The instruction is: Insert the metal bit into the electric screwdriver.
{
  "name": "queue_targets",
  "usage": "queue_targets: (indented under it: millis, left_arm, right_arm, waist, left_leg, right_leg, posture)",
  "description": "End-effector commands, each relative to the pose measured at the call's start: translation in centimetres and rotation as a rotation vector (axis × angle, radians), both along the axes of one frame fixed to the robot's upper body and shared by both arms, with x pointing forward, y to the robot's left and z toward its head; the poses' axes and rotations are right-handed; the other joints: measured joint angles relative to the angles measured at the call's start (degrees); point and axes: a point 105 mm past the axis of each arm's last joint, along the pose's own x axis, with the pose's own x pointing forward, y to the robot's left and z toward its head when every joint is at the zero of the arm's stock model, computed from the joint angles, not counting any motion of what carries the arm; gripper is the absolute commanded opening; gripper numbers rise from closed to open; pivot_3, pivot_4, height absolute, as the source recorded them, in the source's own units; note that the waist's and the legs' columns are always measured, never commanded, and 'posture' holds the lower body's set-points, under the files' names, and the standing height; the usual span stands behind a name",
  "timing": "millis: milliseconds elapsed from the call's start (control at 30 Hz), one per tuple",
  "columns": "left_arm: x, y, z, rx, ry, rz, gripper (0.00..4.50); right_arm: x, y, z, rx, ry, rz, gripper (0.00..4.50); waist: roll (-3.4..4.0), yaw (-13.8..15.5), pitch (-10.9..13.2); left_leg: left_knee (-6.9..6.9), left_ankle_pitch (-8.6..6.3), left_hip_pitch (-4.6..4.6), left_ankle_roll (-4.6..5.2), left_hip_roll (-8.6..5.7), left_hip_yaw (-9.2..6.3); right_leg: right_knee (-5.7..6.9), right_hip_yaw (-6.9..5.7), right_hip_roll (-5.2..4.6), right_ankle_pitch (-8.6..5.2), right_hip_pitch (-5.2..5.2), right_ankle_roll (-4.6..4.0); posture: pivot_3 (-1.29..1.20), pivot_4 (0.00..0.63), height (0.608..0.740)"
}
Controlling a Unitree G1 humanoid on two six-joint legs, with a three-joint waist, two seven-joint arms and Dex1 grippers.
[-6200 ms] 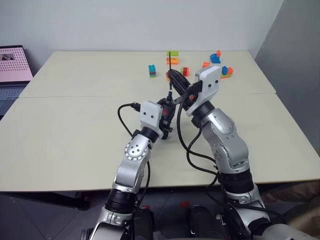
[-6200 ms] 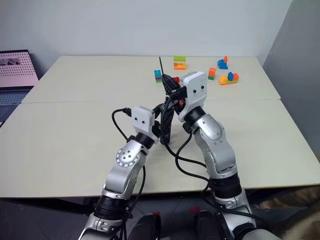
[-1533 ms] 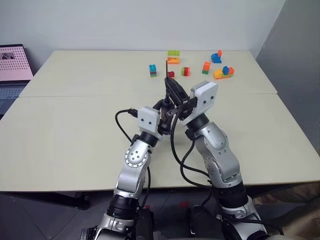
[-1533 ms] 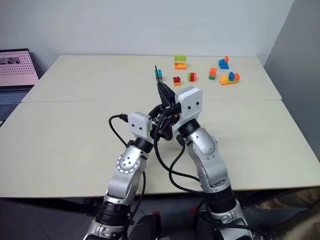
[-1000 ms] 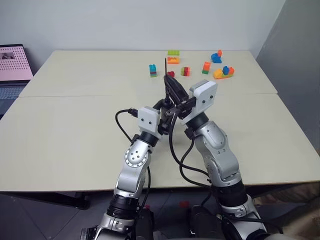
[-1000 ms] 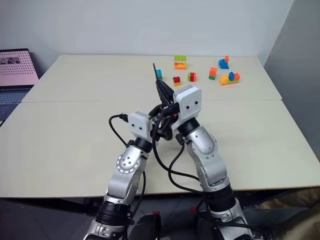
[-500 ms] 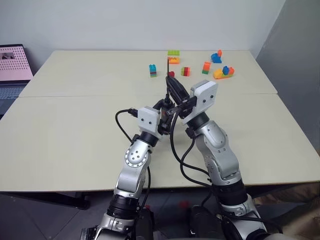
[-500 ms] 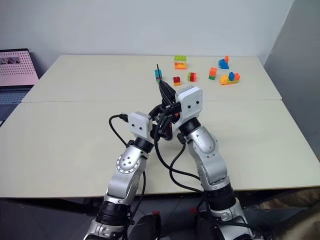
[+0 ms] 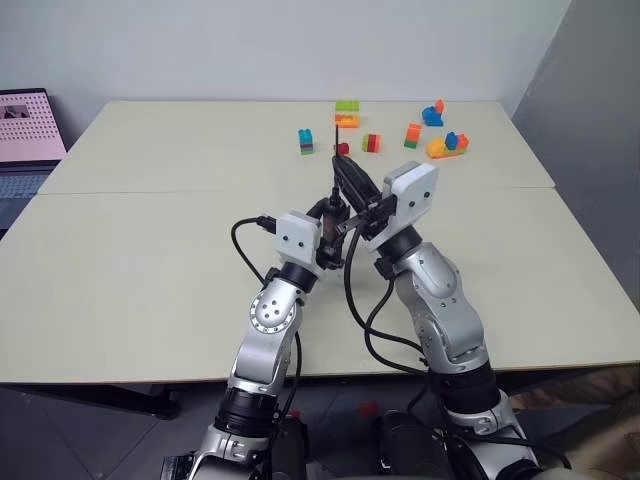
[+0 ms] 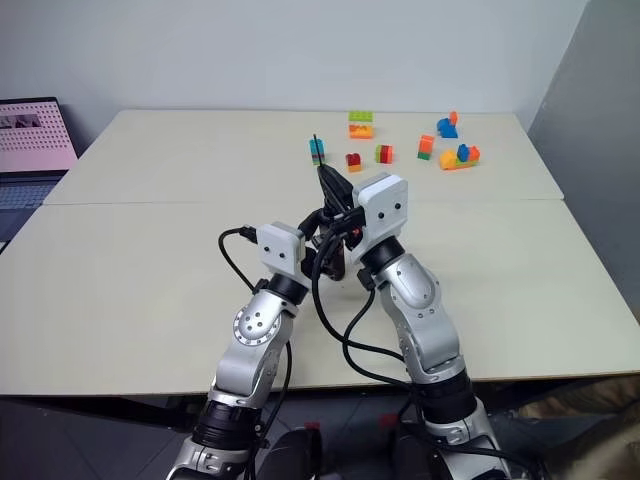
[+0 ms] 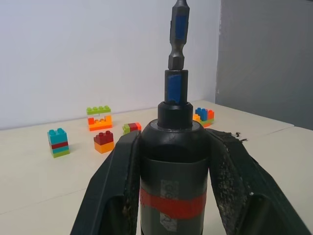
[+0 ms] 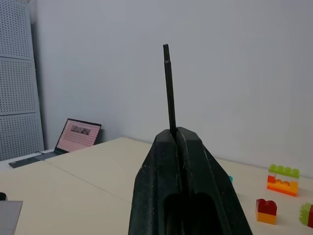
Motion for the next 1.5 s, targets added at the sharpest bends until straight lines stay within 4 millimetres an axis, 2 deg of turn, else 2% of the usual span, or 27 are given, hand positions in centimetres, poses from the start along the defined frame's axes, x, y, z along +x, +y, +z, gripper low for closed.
queue_targets:
  millis: [33,1000,1267,1500]
  left_arm:
    - [0.3,0.3,-1.8,0.024,0.071,0.016,1.63]
    - [0.3,0.1,-1.9,0.031,0.075,0.009,1.63]
    - [0.2,0.1,-1.9,0.032,0.073,0.004,1.63]
    - [0.3,0.2,-1.8,0.032,0.072,0.006,1.63]
  right_arm:
    - [-0.5,-0.3,1.1,0.019,-0.027,0.008,0.00]
    - [-1.2,-0.9,2.3,0.019,-0.031,0.049,0.00]
    - [-0.6,-0.9,3.3,0.040,-0.046,0.044,0.00]
    - [-0.3,-0.6,2.7,0.033,-0.014,0.045,0.00]
  waist:
    - [0.00,0.00,0.00]
    - [0.00,0.00,0.00]
    - [0.00,0.01,0.00]
    - [0.00,0.02,0.00]
  left_leg:
    - [0.00,0.00,0.00,0.00,0.00,0.00]
    - [-0.04,-0.01,-0.02,-0.01,0.00,-0.01]
    - [-0.06,-0.01,-0.03,-0.01,0.00,-0.01]
    - [-0.11,-0.01,-0.03,-0.01,0.00,0.00]
  right_leg:
    - [0.00,0.00,0.00,0.00,0.00,0.00]
    - [-0.06,-0.01,0.00,-0.01,-0.02,-0.01]
    - [-0.07,-0.01,0.00,-0.01,-0.04,-0.01]
    - [-0.08,-0.02,0.00,-0.02,-0.04,-0.03]
  posture:
    - [0.00,0.150,0.740]
    - [0.00,0.150,0.740]
    - [0.00,0.150,0.740]
    - [0.00,0.150,0.740]
